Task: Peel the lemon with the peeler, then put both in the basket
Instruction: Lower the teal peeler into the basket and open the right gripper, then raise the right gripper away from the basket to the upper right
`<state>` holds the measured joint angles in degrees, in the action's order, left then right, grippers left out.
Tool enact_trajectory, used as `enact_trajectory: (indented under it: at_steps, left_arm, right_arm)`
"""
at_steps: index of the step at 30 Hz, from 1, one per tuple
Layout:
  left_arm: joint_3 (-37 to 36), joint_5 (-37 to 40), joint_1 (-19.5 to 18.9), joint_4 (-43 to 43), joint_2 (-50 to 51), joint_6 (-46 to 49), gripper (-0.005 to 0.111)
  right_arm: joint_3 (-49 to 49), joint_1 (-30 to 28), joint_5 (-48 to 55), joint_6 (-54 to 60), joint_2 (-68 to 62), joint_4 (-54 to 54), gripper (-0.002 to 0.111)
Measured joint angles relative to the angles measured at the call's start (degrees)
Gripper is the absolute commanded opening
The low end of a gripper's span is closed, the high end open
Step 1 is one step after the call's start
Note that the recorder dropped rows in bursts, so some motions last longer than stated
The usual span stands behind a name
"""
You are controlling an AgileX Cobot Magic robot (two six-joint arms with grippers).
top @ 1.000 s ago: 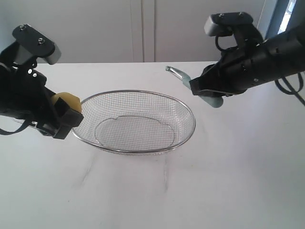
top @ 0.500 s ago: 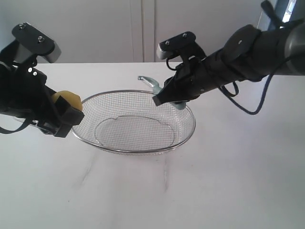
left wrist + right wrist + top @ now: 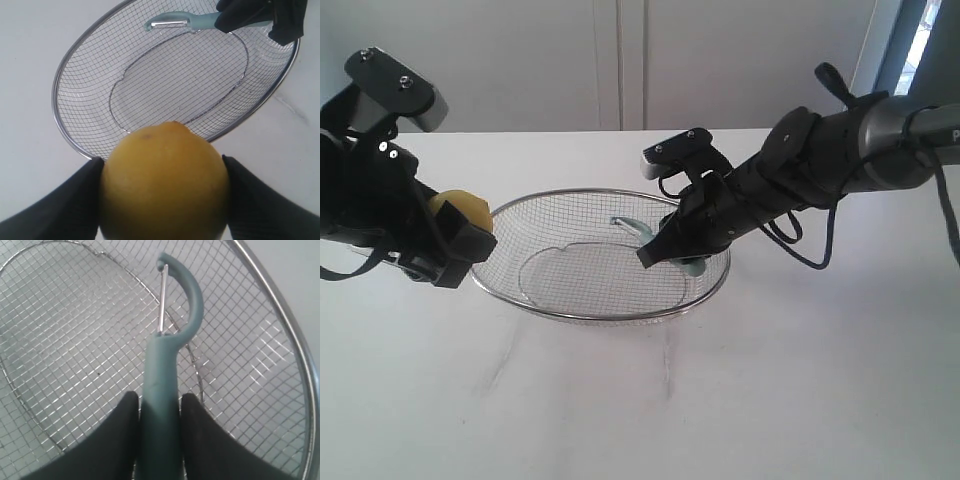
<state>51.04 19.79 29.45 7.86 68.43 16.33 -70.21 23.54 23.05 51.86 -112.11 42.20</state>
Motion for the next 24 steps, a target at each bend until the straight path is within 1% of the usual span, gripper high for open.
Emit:
enact_trajectory:
  at_steps: [5, 8, 10, 18, 21, 24]
  left_arm:
    - [0.0, -0.1, 0.0, 0.0, 0.0, 0.0, 0.000]
    - [0.0, -0.1, 0.0, 0.2, 0.0, 0.0, 0.000]
    - [0.0, -0.1, 0.0, 0.5, 0.0, 0.0, 0.000]
    - [0.0, -0.2, 0.0, 1.3, 0.0, 0.0, 0.000]
    - [0.0, -0.2, 0.0, 1.3, 0.0, 0.0, 0.000]
    - [0.0, -0.3, 0.0, 1.3, 0.0, 0.0, 0.000]
  right_arm:
    - [0.0, 0.0, 0.1, 0.1, -1.5, 0.1, 0.031]
    - [0.0, 0.0, 0.2, 0.1, -2.7, 0.1, 0.040]
    - [0.0, 0.0, 0.3, 0.1, -3.3, 0.1, 0.044]
    - [0.0, 0.0, 1.7, 0.2, -1.3, 0.2, 0.044]
    - [0.0, 0.0, 4.1, 0.2, 2.4, 0.2, 0.041]
    - [0.0, 0.0, 8.7, 0.2, 7.6, 0.2, 0.035]
